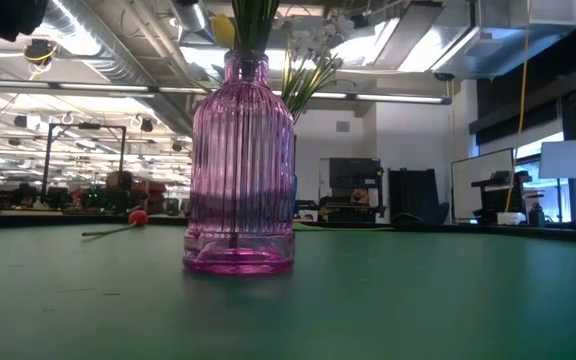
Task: Sort flowers into vase by color
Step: Put the blue flowers into the violet vase
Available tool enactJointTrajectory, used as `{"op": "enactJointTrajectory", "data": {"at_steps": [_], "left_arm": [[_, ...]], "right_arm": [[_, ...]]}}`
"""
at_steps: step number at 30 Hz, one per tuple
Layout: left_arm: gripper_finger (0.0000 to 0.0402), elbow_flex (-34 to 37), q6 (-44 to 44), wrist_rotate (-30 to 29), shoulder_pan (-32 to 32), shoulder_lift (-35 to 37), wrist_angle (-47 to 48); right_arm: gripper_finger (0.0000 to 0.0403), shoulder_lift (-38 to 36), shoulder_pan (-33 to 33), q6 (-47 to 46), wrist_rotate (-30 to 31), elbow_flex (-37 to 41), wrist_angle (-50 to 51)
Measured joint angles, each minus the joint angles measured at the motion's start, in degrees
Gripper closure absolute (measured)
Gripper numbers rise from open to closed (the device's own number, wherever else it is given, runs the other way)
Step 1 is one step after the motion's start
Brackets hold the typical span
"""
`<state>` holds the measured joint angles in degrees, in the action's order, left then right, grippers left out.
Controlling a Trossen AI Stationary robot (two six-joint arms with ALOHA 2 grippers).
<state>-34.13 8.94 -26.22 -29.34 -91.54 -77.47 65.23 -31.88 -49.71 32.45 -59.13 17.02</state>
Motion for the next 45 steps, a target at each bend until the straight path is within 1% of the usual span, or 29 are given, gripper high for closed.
{"op": "enactJointTrajectory", "data": {"at_steps": [2, 5, 9, 12, 17, 21, 26, 32, 36, 38, 41, 45], "left_arm": [[0.0395, 0.0, 2.7, 0.7, -0.5, 0.0, 2.4], [0.0395, 0.0, 5.2, 0.3, -1.1, 0.0, 6.7], [0.0395, 0.0, 3.7, -0.6, -1.0, 0.0, 10.5], [0.0395, 0.1, 1.5, -2.8, -0.4, 0.0, 12.6], [0.0395, 2.7, -5.0, -3.8, 2.7, 0.0, 11.7], [0.0395, 4.0, -6.9, -3.6, 5.4, 0.0, 10.4], [0.0395, 4.0, -8.2, 1.1, 9.5, -0.7, 6.8], [0.0395, 2.5, -10.2, 5.2, 12.6, -6.7, 0.4], [0.0395, -0.4, -10.0, 6.1, 12.1, -11.9, -2.6], [0.0394, -1.5, -9.9, 6.2, 11.8, -13.2, -2.8], [0.038, -1.7, -8.7, 6.3, 11.6, -13.4, -1.7], [0.0346, -1.7, -8.0, 5.9, 11.8, -13.4, -0.4]], "right_arm": [[0.0118, 0.0, 1.2, 0.0, -1.6, 0.0, 0.0], [0.0118, 0.0, 2.9, 0.0, -5.0, 0.0, 0.0], [0.0118, 0.0, 4.6, 0.0, -7.8, 0.0, 0.0], [0.0118, 0.0, 5.3, 0.0, -8.1, 0.0, 0.1], [0.0118, 0.0, 5.3, 0.0, -8.1, 0.0, 0.6], [0.0118, 0.0, 5.3, 0.0, -8.1, 0.0, 0.7], [0.0118, 0.0, 5.3, 0.0, -8.1, 0.0, 0.7], [0.0118, 0.0, 5.3, 0.0, -7.6, 0.0, 0.6], [0.0118, 0.0, 5.3, 0.0, -6.9, 0.0, 0.9], [0.0118, 0.0, 5.3, 0.0, -6.1, 0.0, 1.3], [0.0118, 0.0, 5.3, -2.1, -5.4, 0.0, 3.1], [0.0118, 0.0, 5.3, -5.5, -6.0, 0.0, 8.8]]}}
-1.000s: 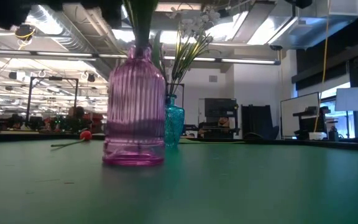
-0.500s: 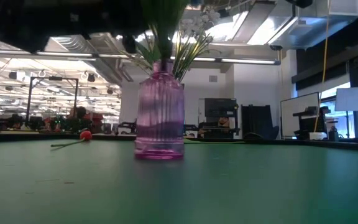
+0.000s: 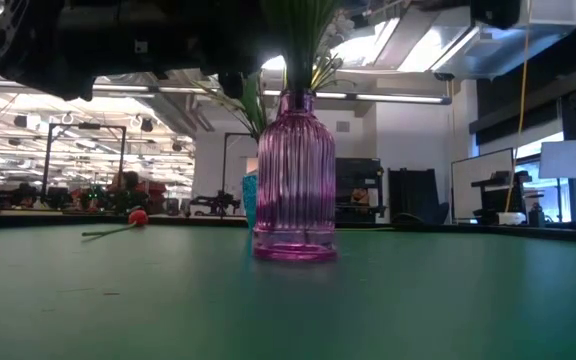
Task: Sort flowers into vase by color
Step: Put the blue flowers into the violet vase
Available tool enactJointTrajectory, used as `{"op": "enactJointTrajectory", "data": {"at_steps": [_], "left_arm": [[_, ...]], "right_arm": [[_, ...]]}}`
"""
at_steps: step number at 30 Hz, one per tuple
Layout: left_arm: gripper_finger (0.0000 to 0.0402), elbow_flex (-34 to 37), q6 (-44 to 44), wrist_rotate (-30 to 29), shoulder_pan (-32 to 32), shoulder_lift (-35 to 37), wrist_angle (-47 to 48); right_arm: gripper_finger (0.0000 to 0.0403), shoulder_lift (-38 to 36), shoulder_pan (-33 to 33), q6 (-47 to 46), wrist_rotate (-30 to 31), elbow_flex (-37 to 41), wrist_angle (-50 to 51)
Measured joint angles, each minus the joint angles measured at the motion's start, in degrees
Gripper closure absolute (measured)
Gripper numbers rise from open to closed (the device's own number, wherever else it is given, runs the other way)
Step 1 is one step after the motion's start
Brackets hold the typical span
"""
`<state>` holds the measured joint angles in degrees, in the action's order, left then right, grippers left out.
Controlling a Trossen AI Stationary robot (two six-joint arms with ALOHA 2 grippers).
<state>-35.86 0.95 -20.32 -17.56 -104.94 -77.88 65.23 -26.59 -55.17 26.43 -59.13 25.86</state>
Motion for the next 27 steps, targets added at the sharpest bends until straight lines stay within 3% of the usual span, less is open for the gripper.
{"op": "enactJointTrajectory", "data": {"at_steps": [8, 17, 22, 27], "left_arm": [[0.0268, 0.0, -5.2, 0.0, -1.3, 1.9, 5.6], [0.0213, 0.0, -5.3, -2.7, -2.5, 13.5, 23.4], [0.0207, 0.0, -5.5, -2.7, -1.5, 17.6, 30.5], [0.0206, 0.0, -7.0, -1.9, -1.4, 21.9, 33.3]], "right_arm": [[0.0118, 0.0, 0.0, -4.9, -2.1, 0.0, 3.2], [0.0118, -1.2, 0.0, -7.5, -2.0, 0.0, 8.6], [0.0118, -1.3, 0.0, -19.5, -3.0, 0.0, 20.4], [0.0118, -0.2, 0.0, -33.3, -9.8, 0.0, 38.5]]}}
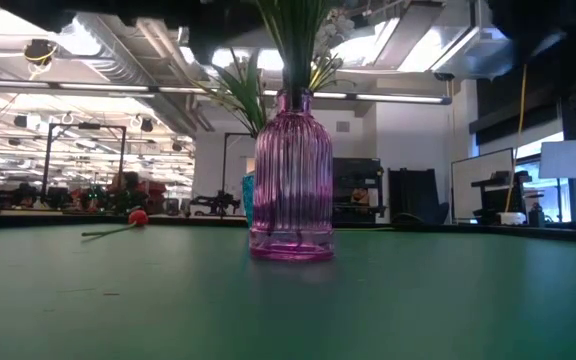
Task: Sort flowers into vase by color
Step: Put the blue flowers into the violet vase, then put the bottom red tulip into the violet vase
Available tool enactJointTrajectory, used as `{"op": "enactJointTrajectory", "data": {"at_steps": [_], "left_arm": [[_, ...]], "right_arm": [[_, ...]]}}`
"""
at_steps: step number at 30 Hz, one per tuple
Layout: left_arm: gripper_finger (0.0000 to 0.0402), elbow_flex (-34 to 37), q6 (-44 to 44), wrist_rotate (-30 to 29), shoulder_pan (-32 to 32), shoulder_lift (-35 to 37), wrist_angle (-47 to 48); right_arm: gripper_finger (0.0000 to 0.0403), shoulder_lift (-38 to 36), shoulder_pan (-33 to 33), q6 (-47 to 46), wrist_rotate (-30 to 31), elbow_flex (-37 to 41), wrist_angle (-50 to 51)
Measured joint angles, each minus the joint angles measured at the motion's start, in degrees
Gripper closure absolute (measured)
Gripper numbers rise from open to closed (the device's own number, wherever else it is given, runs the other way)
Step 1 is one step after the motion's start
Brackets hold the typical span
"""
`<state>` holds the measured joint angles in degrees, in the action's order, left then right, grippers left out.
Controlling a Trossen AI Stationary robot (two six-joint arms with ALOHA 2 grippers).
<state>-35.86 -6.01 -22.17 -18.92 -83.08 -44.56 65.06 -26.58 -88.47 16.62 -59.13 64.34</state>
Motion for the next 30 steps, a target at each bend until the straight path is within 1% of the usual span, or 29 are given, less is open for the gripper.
{"op": "enactJointTrajectory", "data": {"at_steps": [3, 6, 10, 13, 14, 15, 16, 18, 21, 23, 26, 30], "left_arm": [[0.0206, 0.0, -2.1, 3.9, 0.0, 2.2, 2.4], [0.0206, 0.0, -4.4, 6.1, -0.1, 3.5, 4.3], [0.0206, 0.0, -6.6, 6.9, -0.8, 4.6, 6.8], [0.0206, 0.0, -7.5, 7.1, -1.8, 6.3, 6.8], [0.0206, 0.0, -7.6, 7.1, -2.1, 7.0, 6.8], [0.0206, 0.0, -8.0, 7.1, -2.4, 7.9, 7.2], [0.0206, 0.0, -8.7, 7.0, -2.5, 8.9, 8.1], [0.0206, -0.1, -9.6, 6.8, -2.6, 10.5, 9.6], [0.0209, 0.0, -10.4, 6.2, -2.6, 13.1, 12.7], [0.0212, -0.1, -11.3, 5.4, -2.6, 14.4, 14.5], [0.0216, -0.1, -13.3, 4.6, -3.3, 15.9, 16.7], [0.0218, -0.1, -16.7, 4.4, -4.9, 17.0, 20.9]], "right_arm": [[0.0118, 1.3, 1.9, -4.6, -8.0, 0.1, 11.4], [0.0118, 2.1, 5.4, -4.0, -16.2, 2.9, 16.4], [0.0121, 2.9, 10.8, 0.9, -25.1, 9.9, 13.2], [0.0138, 3.5, 13.8, 2.3, -30.1, 16.1, 9.4], [0.0147, 3.8, 14.6, 2.5, -31.0, 18.0, 7.9], [0.0156, 4.6, 15.3, 2.4, -31.1, 18.2, 6.9], [0.0166, 5.7, 15.8, 1.8, -30.1, 17.7, 7.7], [0.0187, 6.5, 16.9, 3.5, -28.2, 17.5, 7.4], [0.0222, 9.1, 19.2, 3.5, -29.1, 17.8, 6.8], [0.0243, 10.5, 19.0, 1.7, -28.9, 17.8, 6.6], [0.0263, 11.3, 14.0, -4.6, -29.4, 17.7, 5.1], [0.0262, 11.3, 4.5, -13.5, -29.9, 17.7, 4.7]]}}
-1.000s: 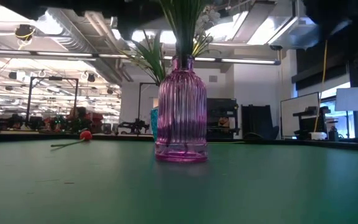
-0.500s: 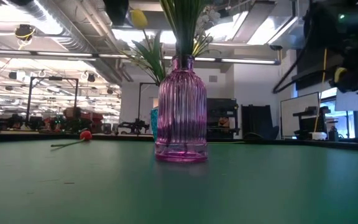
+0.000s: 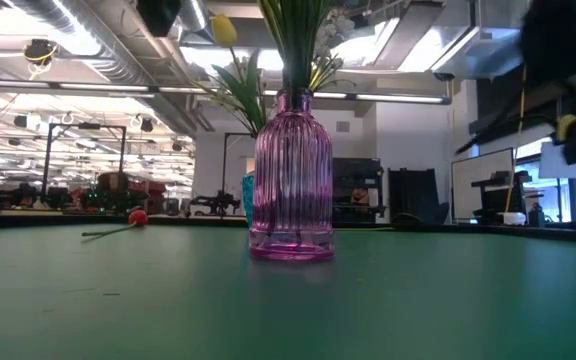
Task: Sort flowers into vase by color
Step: Put the bottom red tulip into the violet vase
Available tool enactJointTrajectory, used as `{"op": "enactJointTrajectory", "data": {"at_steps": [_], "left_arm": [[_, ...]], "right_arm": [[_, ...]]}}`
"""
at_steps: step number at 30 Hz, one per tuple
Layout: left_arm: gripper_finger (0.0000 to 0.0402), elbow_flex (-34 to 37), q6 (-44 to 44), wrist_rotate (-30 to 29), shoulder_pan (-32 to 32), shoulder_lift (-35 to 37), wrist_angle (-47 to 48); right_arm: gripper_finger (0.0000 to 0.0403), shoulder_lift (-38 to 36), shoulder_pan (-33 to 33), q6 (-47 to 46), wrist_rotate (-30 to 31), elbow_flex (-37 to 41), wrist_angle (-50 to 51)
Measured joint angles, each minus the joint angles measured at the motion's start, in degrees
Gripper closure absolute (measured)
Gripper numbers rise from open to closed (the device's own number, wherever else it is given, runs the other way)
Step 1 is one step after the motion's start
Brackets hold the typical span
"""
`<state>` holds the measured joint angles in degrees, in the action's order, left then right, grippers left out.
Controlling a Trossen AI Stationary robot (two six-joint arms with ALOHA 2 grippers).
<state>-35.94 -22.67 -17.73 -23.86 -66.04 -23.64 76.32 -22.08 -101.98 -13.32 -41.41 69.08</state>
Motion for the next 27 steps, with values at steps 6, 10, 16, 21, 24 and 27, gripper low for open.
{"op": "enactJointTrajectory", "data": {"at_steps": [6, 10, 16, 21, 24, 27], "left_arm": [[0.0218, 0.0, -2.0, -4.4, -1.8, -0.2, 3.9], [0.0218, 0.0, -2.6, -5.2, -1.9, -0.2, 3.5], [0.0218, 0.0, -4.0, -5.2, -3.1, -0.2, 3.7], [0.0218, 0.0, -4.0, -5.3, -4.5, 0.9, 3.7], [0.0218, 0.0, -4.0, -5.8, -4.9, 2.4, 3.6], [0.0218, 0.0, -4.0, -6.7, -4.9, 4.1, 3.8]], "right_arm": [[0.0236, -0.1, -9.2, -12.4, 0.2, 3.3, -1.4], [0.0228, 0.0, -9.4, -15.5, 0.3, 9.1, -9.6], [0.0251, -0.4, -9.3, -17.5, 1.0, 12.4, -12.3], [0.0332, -0.4, -9.4, -14.5, 1.4, 12.6, -15.1], [0.0388, -0.6, -9.4, -13.0, 2.1, 11.4, -15.3], [0.0384, -1.0, -9.5, -10.7, 4.4, 6.8, -15.4]]}}
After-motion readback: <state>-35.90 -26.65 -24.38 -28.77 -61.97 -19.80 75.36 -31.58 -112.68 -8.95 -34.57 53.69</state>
